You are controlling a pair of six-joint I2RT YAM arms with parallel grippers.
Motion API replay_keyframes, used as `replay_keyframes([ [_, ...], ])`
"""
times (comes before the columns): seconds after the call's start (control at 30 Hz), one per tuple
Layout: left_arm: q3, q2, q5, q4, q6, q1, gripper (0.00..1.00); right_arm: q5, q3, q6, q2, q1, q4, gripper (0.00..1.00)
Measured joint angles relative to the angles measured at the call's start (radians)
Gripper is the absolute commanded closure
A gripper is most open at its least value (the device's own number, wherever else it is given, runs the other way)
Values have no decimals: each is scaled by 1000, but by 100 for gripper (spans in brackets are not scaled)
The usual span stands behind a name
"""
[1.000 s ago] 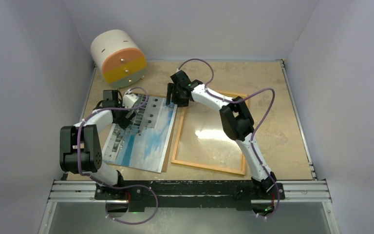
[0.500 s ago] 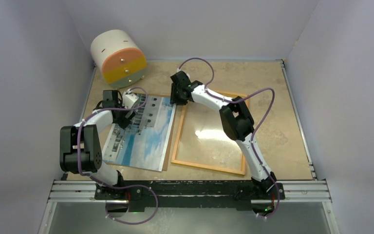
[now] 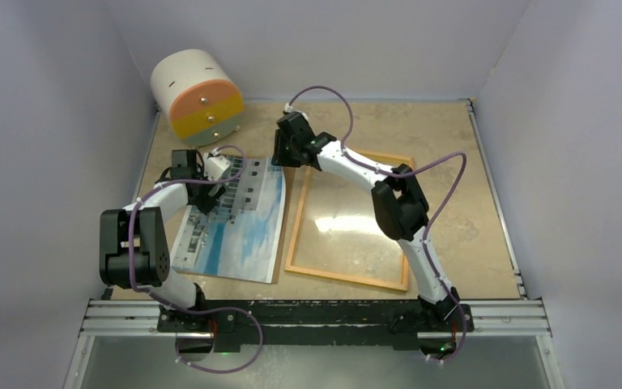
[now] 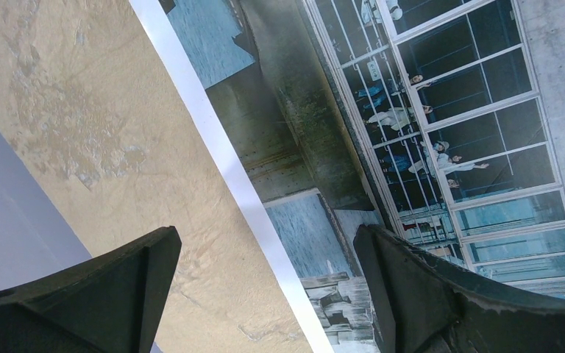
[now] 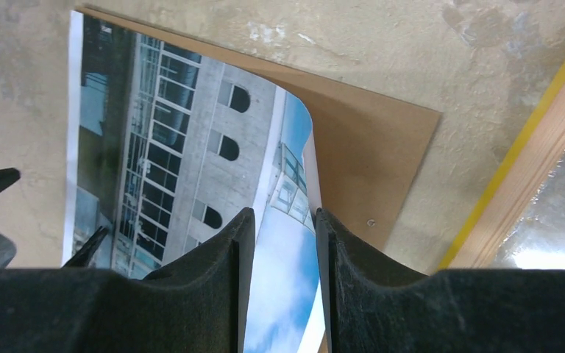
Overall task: Put the photo into the frame
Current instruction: Pick up the photo at the center of the board.
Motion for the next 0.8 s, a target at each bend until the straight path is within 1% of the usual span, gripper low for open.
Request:
replay_keyframes([
  [0.3, 0, 0, 0, 0, 2, -1, 0, -52, -9, -2, -5, -1, 14, 59],
  [0.5, 0, 0, 1, -1, 6, -1, 0, -64, -9, -18, 37, -10, 21, 59],
  [0.63, 0, 0, 1, -2, 6, -1, 0, -77, -13, -31, 66, -23, 28, 65],
  [0.8, 0, 0, 1, -2, 6, -1, 0, -79, -29, -45, 71, -44, 38, 65],
])
